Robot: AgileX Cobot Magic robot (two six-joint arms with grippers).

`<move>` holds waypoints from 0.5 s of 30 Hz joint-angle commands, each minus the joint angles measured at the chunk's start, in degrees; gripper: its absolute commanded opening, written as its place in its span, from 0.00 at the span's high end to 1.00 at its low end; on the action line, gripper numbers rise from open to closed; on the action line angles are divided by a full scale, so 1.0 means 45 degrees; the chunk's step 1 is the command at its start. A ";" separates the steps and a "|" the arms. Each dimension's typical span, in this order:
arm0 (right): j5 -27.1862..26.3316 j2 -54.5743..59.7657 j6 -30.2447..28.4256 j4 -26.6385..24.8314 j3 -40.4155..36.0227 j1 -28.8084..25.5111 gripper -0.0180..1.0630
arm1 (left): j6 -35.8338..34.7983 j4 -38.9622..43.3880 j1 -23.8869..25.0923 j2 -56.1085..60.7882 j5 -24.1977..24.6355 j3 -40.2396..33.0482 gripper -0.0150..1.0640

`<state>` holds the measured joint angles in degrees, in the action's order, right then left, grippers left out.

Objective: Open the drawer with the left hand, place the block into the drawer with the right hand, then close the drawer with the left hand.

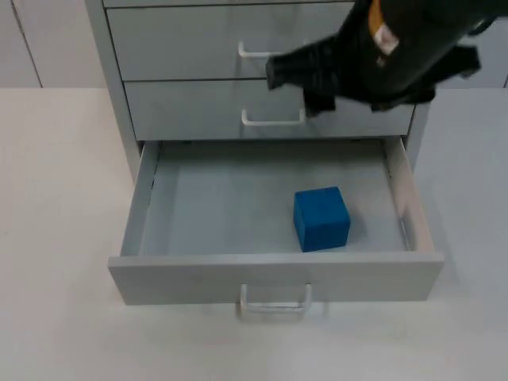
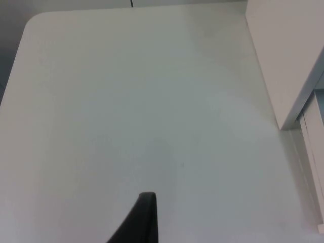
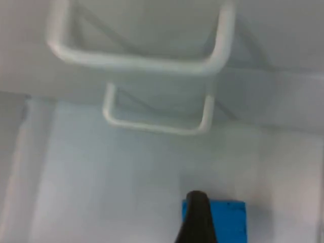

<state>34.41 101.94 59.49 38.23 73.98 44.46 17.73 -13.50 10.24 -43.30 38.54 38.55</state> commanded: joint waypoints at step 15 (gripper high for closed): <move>0.2587 -0.3026 -0.3817 -0.2006 -0.1201 0.0062 0.43 | -0.0001 -0.0229 0.0026 0.0068 -0.0070 -0.0028 0.01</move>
<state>45.26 89.47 43.31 29.62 69.57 44.60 17.73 -13.50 10.24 -43.30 38.54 38.55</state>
